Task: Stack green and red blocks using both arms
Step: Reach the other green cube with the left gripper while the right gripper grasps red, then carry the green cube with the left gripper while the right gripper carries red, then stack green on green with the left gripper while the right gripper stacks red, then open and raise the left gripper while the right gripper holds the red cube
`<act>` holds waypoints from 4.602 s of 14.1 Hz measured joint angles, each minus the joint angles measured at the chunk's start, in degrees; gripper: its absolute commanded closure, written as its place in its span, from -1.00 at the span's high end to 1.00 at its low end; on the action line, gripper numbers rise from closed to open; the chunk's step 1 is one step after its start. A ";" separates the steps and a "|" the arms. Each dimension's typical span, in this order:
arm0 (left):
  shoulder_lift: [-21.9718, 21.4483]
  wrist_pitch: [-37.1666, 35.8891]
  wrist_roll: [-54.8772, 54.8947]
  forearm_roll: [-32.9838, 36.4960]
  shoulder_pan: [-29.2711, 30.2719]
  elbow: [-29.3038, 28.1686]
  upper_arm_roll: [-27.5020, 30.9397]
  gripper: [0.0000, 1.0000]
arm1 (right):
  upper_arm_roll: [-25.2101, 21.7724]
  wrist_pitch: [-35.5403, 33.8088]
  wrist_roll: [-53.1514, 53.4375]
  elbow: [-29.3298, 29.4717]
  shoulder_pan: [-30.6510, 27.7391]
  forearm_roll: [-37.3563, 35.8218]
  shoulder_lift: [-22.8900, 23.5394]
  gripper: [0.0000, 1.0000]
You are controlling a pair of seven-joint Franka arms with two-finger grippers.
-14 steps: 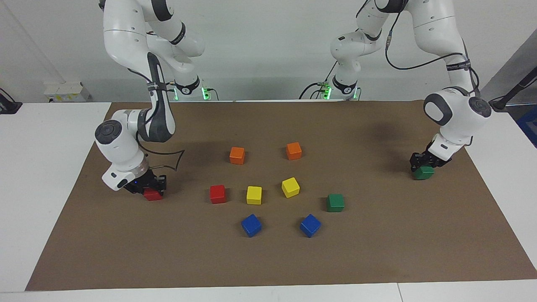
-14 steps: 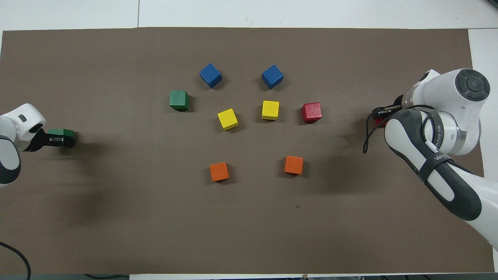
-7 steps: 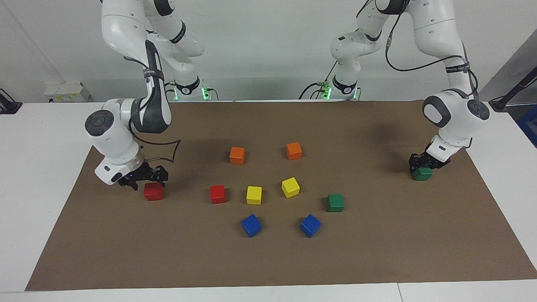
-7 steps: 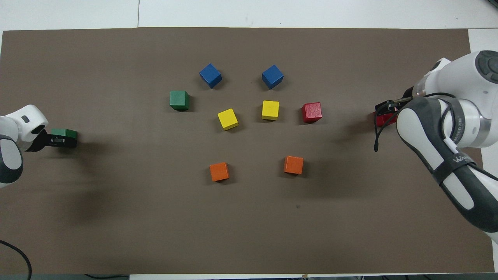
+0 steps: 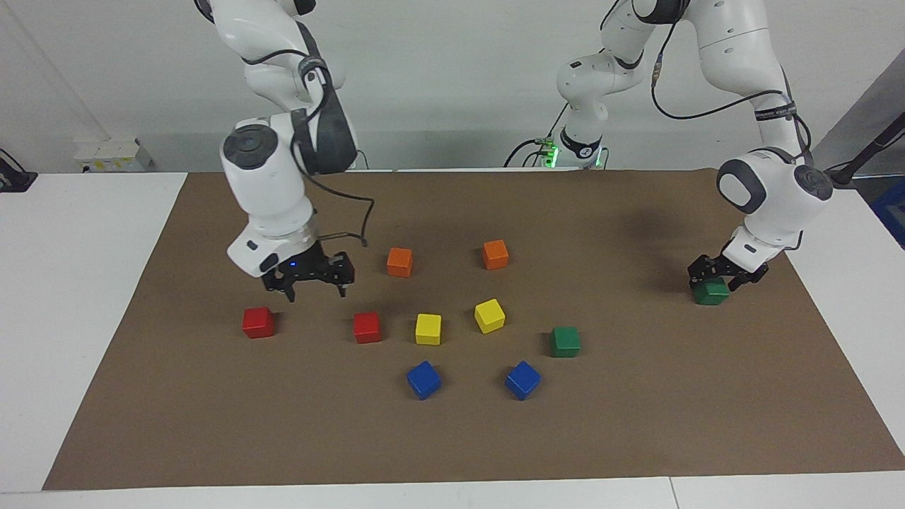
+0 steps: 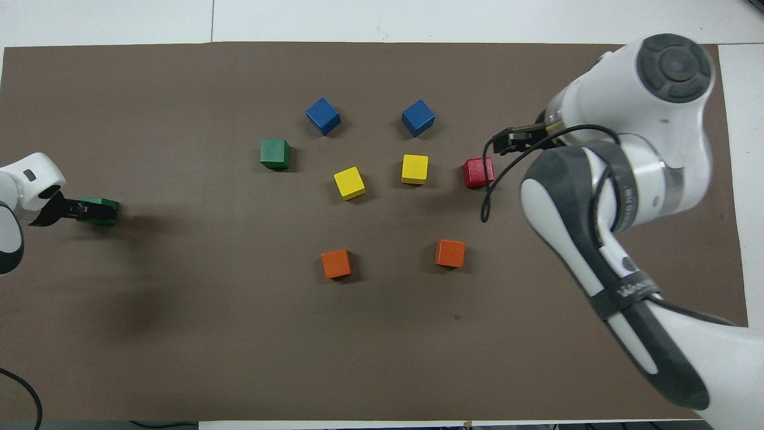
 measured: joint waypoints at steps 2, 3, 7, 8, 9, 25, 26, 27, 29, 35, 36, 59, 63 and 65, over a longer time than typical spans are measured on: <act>-0.42 -7.66 -0.15 -0.01 -1.18 7.01 -0.26 1.00 | -0.01 1.62 2.72 0.12 2.48 -0.05 2.12 1.00; -0.61 -10.81 -1.17 -0.01 -2.46 10.33 -0.37 1.00 | -0.02 2.24 2.90 0.16 2.70 -0.05 3.31 1.00; -0.51 -16.12 -15.96 -0.04 -12.37 17.96 -0.72 1.00 | -0.39 6.31 2.97 0.20 1.52 -0.16 6.77 1.00; -0.19 -16.22 -20.08 -0.04 -15.15 18.86 -0.80 1.00 | -0.41 7.00 3.55 0.20 1.33 -0.13 7.33 1.00; 0.20 -16.27 -23.04 -0.04 -17.61 19.58 -0.84 1.00 | -0.41 7.58 4.68 0.20 1.36 -0.13 7.87 1.00; 16.98 -7.64 -30.38 -0.12 -29.84 29.21 -1.02 1.00 | -0.24 17.53 5.67 -8.75 1.90 -0.25 9.77 -1.00; 17.26 -7.34 -30.38 -0.12 -30.14 29.10 -1.01 1.00 | -0.25 17.59 5.67 -8.98 1.87 -0.25 9.70 -1.00; 17.52 -6.91 -30.38 -0.12 -30.44 28.91 -1.01 1.00 | -0.27 17.17 5.67 -8.93 1.75 -0.26 9.51 -1.00; 17.95 -5.40 -30.38 -0.12 -30.90 27.85 -0.96 1.00 | -0.46 11.06 5.40 -6.87 1.09 -0.32 8.10 -1.00; 18.16 -0.20 -30.57 -0.12 -31.75 23.09 -0.99 0.86 | -0.89 -7.49 -7.70 0.70 -7.27 -0.36 -1.52 -1.00; 18.16 0.53 -31.05 -0.12 -31.86 22.69 -0.99 0.04 | -0.92 -8.73 -11.10 0.68 -9.70 -0.32 -2.63 -1.00; -1.68 -7.12 -0.35 0.08 -2.00 6.10 0.91 -1.00 | -0.92 14.39 -20.59 -18.13 -17.88 -0.29 -4.09 -1.00; -3.59 -1.02 0.72 0.08 -0.94 0.33 0.88 -1.00 | -0.78 16.06 -20.59 -19.10 -17.79 -0.29 -3.76 -1.00; -3.99 -0.33 0.74 0.08 -0.92 -0.22 0.88 -1.00 | -0.77 16.23 -20.59 -19.32 -17.79 -0.29 -3.40 -1.00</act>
